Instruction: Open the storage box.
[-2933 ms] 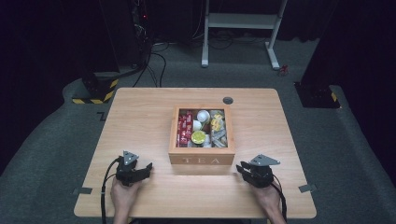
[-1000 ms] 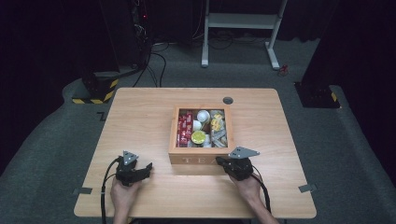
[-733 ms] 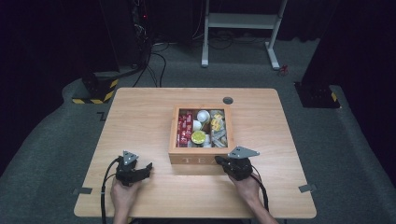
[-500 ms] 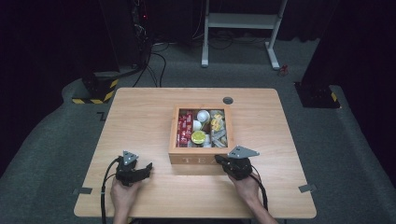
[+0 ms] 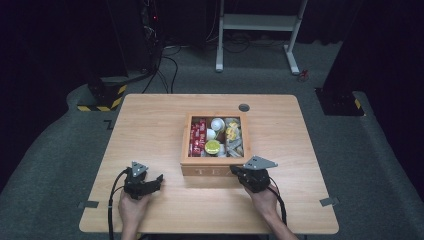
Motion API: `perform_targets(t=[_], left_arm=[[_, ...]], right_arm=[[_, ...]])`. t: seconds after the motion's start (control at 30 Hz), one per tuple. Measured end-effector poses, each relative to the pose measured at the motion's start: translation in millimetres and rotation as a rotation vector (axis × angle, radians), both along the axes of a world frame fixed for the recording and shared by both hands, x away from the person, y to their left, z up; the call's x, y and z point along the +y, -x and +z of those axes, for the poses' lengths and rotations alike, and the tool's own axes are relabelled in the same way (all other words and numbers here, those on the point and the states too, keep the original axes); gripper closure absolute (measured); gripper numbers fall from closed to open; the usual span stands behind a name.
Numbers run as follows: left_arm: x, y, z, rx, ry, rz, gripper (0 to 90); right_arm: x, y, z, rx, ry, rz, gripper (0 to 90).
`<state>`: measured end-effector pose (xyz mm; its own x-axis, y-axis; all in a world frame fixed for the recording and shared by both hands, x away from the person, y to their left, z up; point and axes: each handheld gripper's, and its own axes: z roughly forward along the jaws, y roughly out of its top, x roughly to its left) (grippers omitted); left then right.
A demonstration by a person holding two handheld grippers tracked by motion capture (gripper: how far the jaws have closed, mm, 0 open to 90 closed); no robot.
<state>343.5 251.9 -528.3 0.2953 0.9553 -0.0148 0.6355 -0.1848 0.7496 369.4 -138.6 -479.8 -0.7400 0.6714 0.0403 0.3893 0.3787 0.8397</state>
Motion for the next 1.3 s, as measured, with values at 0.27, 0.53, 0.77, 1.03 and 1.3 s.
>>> perform_targets(t=[0.27, 0.53, 0.77, 1.03, 1.3], left_arm=[[0.1, 0.0, 0.0, 0.000, 0.002, 0.000, 25.6], [0.1, -0.1, 0.0, -0.001, 0.001, -0.001, 25.5], [-0.2, 0.1, -0.1, -0.003, -0.004, -0.004, 26.3], [-0.9, 0.2, -0.2, -0.005, -0.007, -0.003, 26.6], [-0.8, 0.2, -0.1, -0.004, -0.006, -0.005, 26.5]], right_arm=[[0.2, -1.5, 2.6, -0.009, 0.007, -0.003, 90.0], [-0.4, -2.7, 7.9, -0.027, 0.004, -0.010, 90.0], [-6.3, -5.7, 13.3, -0.048, -0.010, -0.030, 90.0], [-12.0, -8.2, 22.6, -0.068, -0.018, -0.045, 90.0], [-13.8, -11.3, 30.4, -0.080, -0.021, -0.049, 89.9]])
